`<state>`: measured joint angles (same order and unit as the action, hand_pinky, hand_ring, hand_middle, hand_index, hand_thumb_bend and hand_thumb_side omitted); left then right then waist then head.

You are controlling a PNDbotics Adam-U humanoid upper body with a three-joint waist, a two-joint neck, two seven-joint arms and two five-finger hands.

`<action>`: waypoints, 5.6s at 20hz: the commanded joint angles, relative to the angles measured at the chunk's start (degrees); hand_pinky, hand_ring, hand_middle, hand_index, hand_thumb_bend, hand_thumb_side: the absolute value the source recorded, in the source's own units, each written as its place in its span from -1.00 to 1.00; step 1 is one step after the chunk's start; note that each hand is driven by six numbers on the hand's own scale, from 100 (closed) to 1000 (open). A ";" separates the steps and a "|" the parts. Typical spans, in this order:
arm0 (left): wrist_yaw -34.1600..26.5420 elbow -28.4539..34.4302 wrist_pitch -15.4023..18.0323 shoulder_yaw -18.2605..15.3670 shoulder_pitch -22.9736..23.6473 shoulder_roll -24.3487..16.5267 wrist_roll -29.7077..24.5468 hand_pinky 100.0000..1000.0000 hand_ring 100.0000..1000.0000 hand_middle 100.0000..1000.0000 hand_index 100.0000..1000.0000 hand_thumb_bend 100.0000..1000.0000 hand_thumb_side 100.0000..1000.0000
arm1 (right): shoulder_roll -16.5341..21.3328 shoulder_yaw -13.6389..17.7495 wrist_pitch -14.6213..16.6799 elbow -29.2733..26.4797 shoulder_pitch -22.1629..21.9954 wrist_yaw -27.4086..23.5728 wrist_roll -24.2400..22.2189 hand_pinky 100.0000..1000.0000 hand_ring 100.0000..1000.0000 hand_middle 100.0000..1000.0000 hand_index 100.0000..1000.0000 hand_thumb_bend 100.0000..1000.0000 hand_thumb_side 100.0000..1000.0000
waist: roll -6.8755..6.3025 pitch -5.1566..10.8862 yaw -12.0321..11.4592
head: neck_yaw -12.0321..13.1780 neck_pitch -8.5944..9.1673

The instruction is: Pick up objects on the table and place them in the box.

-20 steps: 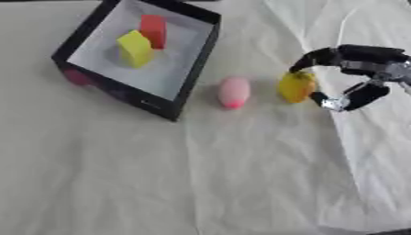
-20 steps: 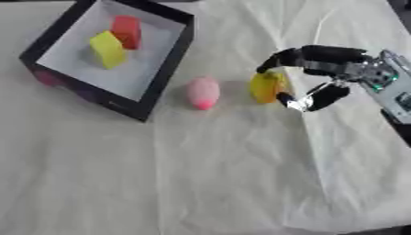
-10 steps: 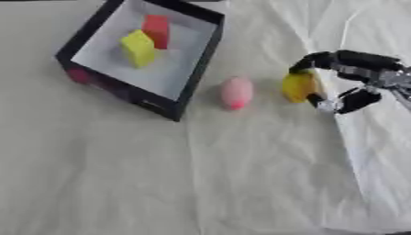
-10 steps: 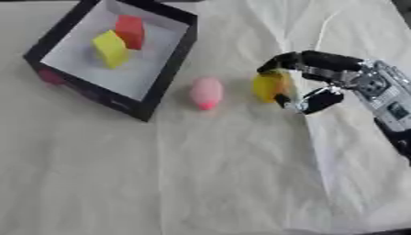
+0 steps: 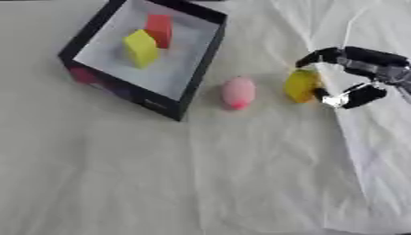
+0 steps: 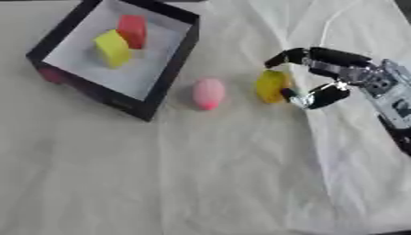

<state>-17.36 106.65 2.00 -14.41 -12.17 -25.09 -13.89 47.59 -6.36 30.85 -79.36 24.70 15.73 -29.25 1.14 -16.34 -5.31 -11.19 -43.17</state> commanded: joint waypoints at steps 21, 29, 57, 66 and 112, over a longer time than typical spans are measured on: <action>0.09 0.18 0.39 -0.80 -0.34 -0.63 -1.25 0.57 0.36 0.34 0.53 -1.00 0.08 | 1.52 -1.44 3.50 5.64 4.62 5.01 -3.31 1.00 0.72 0.21 0.67 -1.00 -0.72 | 0.49 -0.38 -1.24 | -1.04 -0.13; 0.04 0.00 0.42 -0.88 -0.28 -0.76 -1.28 0.58 0.35 0.34 0.52 -1.00 0.08 | 1.94 -1.19 1.60 4.99 5.18 1.20 -2.53 0.96 0.50 -0.19 0.12 -1.00 -0.76 | 0.48 -0.23 -1.20 | -0.99 -0.14; 0.16 0.05 1.37 -1.27 0.73 -1.26 -0.67 0.59 0.34 0.33 0.52 -1.00 0.06 | 6.87 -0.29 -4.23 -8.17 10.05 -15.40 -1.79 0.90 0.43 -0.29 -0.07 -1.00 -0.78 | 0.35 0.86 -0.99 | -1.59 -0.10; -0.60 0.33 2.57 -0.51 0.67 -0.63 -0.97 0.55 0.31 0.31 0.51 -1.00 0.06 | -0.60 -2.05 -8.42 -2.85 26.39 -20.53 -2.62 0.90 0.42 -0.30 -0.08 -1.00 -0.92 | 1.18 1.58 -5.68 | -6.12 -0.26; -14.34 4.24 13.37 0.42 -2.21 -4.02 6.72 0.46 0.21 0.17 0.43 -1.00 0.07 | -11.07 -5.67 13.79 18.42 36.45 18.07 14.51 0.98 0.89 0.47 0.82 -1.00 -0.72 | 5.53 0.91 -11.91 | -11.89 -0.02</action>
<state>-31.81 110.19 15.25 -13.35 -14.18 -27.20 -7.53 33.98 -13.01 45.33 -58.65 60.35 37.24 -13.70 6.86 -17.22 -17.17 -23.38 -42.91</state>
